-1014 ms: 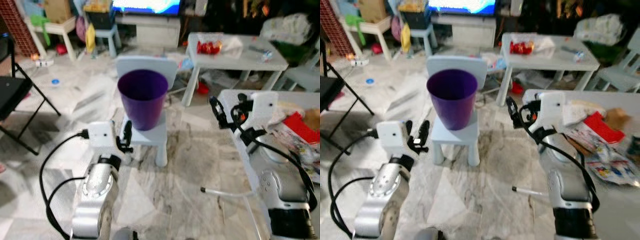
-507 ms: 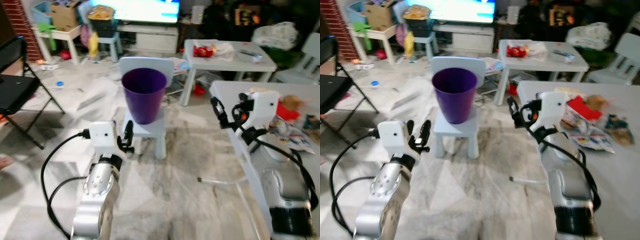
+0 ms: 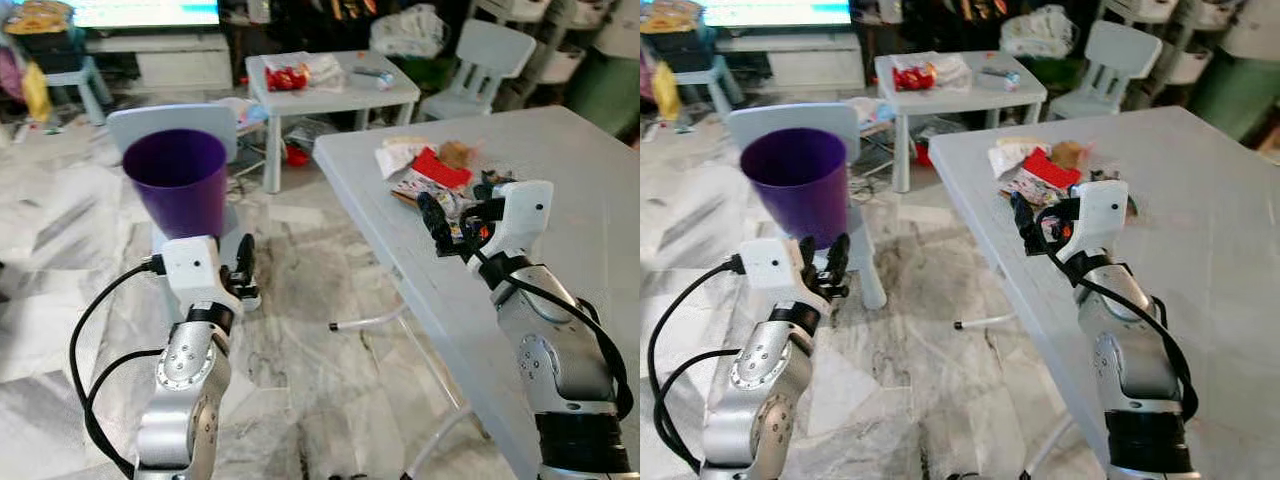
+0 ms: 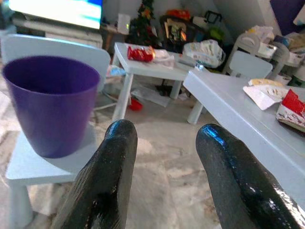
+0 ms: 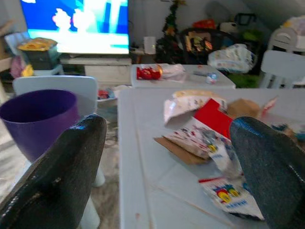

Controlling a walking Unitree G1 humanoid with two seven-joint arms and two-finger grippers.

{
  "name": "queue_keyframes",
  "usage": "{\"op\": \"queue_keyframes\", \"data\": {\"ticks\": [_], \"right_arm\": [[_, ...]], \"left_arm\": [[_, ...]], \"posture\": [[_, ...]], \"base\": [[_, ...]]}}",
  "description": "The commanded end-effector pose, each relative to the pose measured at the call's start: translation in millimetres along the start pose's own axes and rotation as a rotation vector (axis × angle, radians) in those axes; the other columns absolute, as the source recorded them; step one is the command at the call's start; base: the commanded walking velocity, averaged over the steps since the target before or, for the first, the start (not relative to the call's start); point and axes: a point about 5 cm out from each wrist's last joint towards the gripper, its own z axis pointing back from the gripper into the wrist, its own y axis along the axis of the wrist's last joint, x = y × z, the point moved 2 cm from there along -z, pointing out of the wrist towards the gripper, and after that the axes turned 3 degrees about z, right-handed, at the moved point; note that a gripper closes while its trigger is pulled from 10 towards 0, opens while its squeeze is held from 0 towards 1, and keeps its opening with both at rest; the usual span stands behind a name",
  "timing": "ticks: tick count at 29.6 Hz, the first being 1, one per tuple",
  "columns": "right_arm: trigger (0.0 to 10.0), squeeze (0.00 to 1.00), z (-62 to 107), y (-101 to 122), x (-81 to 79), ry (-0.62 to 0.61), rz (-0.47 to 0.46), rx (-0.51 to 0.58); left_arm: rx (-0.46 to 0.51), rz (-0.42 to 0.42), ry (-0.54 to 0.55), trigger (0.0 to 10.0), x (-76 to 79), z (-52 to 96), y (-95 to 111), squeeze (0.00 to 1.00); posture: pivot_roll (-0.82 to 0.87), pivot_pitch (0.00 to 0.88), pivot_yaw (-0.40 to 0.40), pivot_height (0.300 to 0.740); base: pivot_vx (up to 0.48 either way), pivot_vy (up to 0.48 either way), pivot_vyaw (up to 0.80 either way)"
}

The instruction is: Picking trash to rubbish bin

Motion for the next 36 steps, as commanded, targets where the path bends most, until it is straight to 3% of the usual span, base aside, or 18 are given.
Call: {"op": "queue_keyframes", "data": {"ticks": [1,15,26,31,36], "right_arm": [[10.0,0.97,0.0,3,2.9,-0.005,0.008,0.000],[10.0,0.95,-1.5,2,2.4,-0.004,0.015,-0.011],[10.0,0.94,-1.2,2,2.7,-0.009,0.009,-0.003],[10.0,0.85,-1.0,3,1.9,-0.005,0.014,0.003],[10.0,0.83,-0.9,3,2.2,-0.006,0.015,0.002]], "left_arm": [[-0.009,0.029,0.006,10.0,2.7,-3.2,-1,0.00],[-0.012,0.059,0.064,10.0,-10.0,-8.4,2,0.00],[-0.021,0.060,0.071,10.0,-10.9,-8.2,1,0.00],[-0.026,0.061,0.073,10.0,-11.7,-8.6,1,0.00],[-0.028,0.062,0.072,10.0,-11.4,-8.7,1,0.00]], "posture": [[0.03,0.099,-0.102,0.740],[0.03,0.105,-0.102,0.740],[0.03,0.107,-0.101,0.740],[0.03,0.109,-0.100,0.740],[0.03,0.109,-0.100,0.740]], "base": [[0.000,0.000,-0.80],[0.000,0.000,-0.80],[0.000,0.000,-0.79],[0.000,0.295,0.00],[0.000,0.466,0.00]]}}
